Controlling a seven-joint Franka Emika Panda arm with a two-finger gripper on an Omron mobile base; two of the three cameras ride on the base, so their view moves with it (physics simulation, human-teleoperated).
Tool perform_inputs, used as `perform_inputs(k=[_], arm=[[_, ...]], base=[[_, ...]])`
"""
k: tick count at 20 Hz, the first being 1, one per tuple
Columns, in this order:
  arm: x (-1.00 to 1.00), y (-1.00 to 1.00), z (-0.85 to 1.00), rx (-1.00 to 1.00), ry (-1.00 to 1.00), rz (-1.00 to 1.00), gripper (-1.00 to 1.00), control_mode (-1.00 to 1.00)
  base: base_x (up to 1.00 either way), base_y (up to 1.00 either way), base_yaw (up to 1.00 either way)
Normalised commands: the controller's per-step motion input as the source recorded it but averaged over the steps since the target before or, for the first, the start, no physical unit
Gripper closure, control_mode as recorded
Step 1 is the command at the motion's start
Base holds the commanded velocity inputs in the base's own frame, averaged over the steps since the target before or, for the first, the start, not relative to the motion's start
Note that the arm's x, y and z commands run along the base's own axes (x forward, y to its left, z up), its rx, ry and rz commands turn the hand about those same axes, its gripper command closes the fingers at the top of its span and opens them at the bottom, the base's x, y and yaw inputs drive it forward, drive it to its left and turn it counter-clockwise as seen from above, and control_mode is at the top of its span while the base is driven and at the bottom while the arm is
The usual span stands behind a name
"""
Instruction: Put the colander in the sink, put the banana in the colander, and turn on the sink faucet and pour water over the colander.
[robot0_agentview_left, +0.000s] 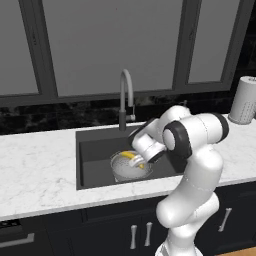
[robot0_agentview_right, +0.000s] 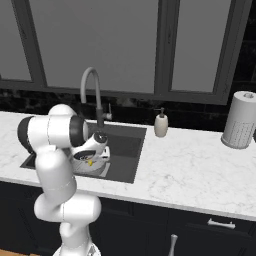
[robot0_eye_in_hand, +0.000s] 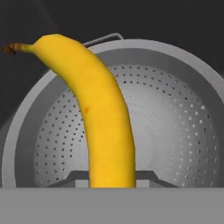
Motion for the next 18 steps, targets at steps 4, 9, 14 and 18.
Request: perform_inputs(k=[4, 9, 14, 18], arm=[[0.04, 0.18, -0.17, 0.0, 0.0, 0.0, 1.0, -1.0], [0.06, 0.16, -0.14, 0.0, 0.0, 0.0, 1.0, -1.0], [0.04, 0.19, -0.14, 0.0, 0.0, 0.0, 1.0, -1.0], [0.08, 0.17, -0.15, 0.0, 0.0, 0.0, 1.0, -1.0]], base=[[0.0, 0.0, 0.0], [0.0, 0.0, 0.0], [0.0, 0.0, 0.0], [0.0, 0.0, 0.0]])
